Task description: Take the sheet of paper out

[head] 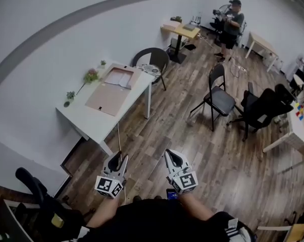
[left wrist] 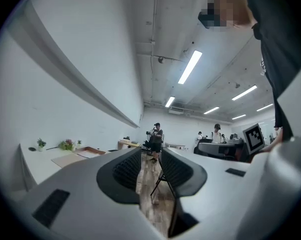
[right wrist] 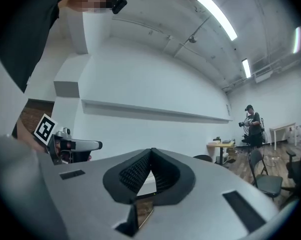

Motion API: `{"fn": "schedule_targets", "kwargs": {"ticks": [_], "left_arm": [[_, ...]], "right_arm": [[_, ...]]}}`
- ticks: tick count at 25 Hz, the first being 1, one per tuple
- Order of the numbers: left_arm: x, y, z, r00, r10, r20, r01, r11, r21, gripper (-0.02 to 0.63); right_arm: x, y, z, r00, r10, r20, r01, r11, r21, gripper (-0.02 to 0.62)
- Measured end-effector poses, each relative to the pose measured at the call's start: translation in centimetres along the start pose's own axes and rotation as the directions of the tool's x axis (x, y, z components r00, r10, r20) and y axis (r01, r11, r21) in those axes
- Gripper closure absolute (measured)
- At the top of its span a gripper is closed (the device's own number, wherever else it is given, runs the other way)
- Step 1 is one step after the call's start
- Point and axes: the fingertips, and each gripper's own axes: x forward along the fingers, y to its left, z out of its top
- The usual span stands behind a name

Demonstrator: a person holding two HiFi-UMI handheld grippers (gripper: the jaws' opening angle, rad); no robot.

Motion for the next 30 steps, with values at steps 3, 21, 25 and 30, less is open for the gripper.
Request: {"fn": "schedule_targets", "kwargs": {"ticks": [3, 21, 25, 30], "left_arm": [[0.1, -0.9, -0.8, 1.000, -0.012, -0.013, 0.012, 1.000, -0.001, 0.494], [1.4, -4.4, -1.2, 1.000, 0.005, -0.021, -0.004, 1.000, 0.024, 0.495], [2.0, -5.0, -1.5, 0.999, 0.021, -0.030, -0.020, 1.000, 0.022, 0.495], [2.5, -5.8, -2.0, 0.999, 0.042, -0.034, -0.041, 0.999, 0.018, 0.494]], "right_arm": [[-0.7, -0.4, 0.5, 1.000, -0.010, 0.011, 0.009, 1.000, 0.023, 0.584], [-2.2, -3.3, 1.8, 1.000, 0.003, 0.005, -0.004, 0.999, 0.047, 0.584], [-2.8, -4.4, 0.7, 0.999, 0.033, 0.017, -0.034, 0.998, 0.051, 0.584], [-3.5, -6.3, -1.1, 0.999, 0.037, 0.029, -0.039, 0.996, 0.079, 0.584]]}}
